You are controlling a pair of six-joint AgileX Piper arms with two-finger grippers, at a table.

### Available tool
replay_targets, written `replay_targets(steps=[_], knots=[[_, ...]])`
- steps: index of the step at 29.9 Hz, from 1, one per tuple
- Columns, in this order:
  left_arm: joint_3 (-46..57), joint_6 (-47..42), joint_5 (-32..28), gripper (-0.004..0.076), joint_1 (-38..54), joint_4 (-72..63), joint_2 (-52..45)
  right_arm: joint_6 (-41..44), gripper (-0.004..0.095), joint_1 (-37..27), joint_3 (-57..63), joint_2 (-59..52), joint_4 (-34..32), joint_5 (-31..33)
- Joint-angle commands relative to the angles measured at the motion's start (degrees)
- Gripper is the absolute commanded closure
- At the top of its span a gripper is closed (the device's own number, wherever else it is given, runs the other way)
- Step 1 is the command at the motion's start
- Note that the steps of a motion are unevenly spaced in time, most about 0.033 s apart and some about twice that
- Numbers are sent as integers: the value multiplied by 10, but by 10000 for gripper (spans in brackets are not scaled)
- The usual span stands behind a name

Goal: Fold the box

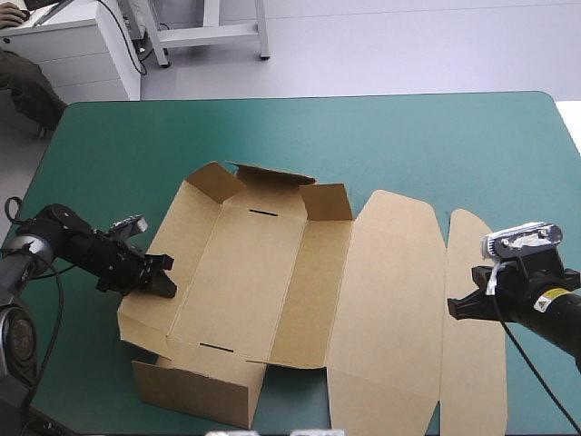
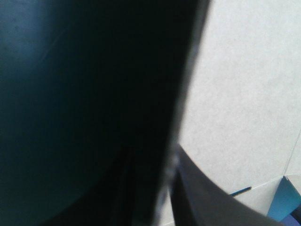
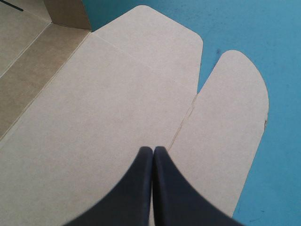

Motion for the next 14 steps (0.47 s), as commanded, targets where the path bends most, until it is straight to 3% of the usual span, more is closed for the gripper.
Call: replay_targets(steps=[1, 3, 8, 14], knots=[[-10, -11, 65, 667, -3, -30, -20, -5, 928, -4, -15, -1, 9, -35], [-10, -11, 65, 734, -3, -30, -20, -5, 928, -4, -15, -1, 9, -35], [-13, 44, 58, 731, -19, -39, -24, -5, 928, -4, -15, -1, 4, -32], [-39, 48, 25, 731, -20, -55, -25, -5, 928, -4, -15, -1, 4, -38]])
